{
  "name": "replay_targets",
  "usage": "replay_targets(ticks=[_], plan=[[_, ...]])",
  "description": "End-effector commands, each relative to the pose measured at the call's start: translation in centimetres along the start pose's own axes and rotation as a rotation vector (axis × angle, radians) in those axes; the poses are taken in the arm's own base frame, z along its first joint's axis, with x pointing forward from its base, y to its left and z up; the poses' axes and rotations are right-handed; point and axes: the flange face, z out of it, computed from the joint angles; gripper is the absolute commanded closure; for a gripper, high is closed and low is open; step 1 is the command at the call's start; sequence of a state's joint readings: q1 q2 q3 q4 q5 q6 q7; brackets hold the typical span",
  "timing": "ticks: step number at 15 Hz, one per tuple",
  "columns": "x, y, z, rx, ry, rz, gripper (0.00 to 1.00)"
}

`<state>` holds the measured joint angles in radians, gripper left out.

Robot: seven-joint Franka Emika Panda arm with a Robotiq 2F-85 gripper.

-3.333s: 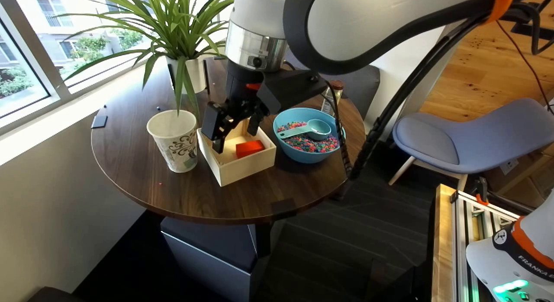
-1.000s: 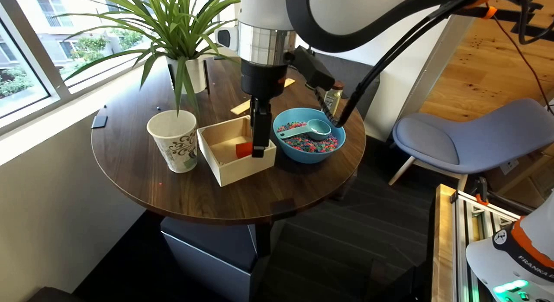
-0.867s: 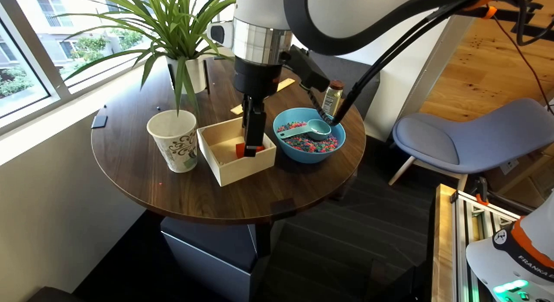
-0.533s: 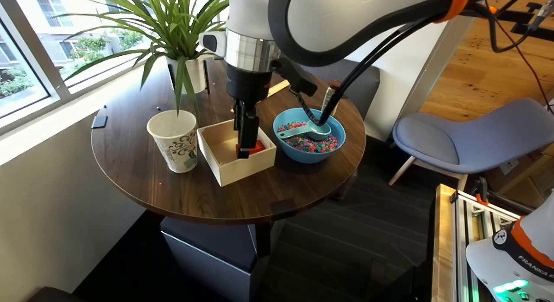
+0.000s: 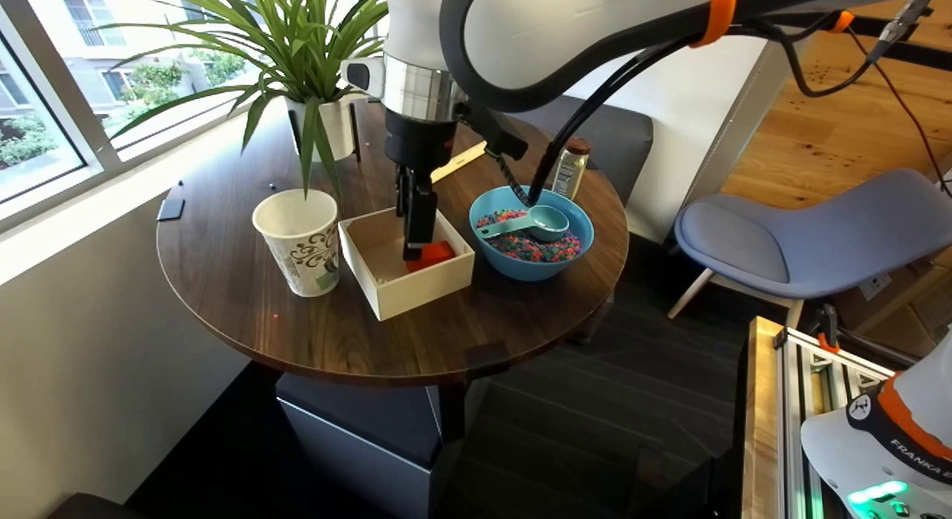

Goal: Put the orange block on the table

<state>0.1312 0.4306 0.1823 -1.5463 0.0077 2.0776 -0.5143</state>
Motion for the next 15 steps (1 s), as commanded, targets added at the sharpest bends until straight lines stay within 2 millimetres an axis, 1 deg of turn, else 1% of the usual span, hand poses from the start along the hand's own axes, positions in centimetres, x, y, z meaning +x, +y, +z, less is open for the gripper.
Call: replay_targets(ticks=[1,3,8,15], plan=[[-0.1,-0.2,1.2,0.011,-0.035,-0.051,0.0],[-0.5,-0.5,1.6,0.02,-0.052,-0.07,0.0],[-1.4,-1.0,1.9,0.036,-0.121,-0.113,0.0],[-1.8,-1.5,3.5,0.077,-0.115,-0.1,0.0]])
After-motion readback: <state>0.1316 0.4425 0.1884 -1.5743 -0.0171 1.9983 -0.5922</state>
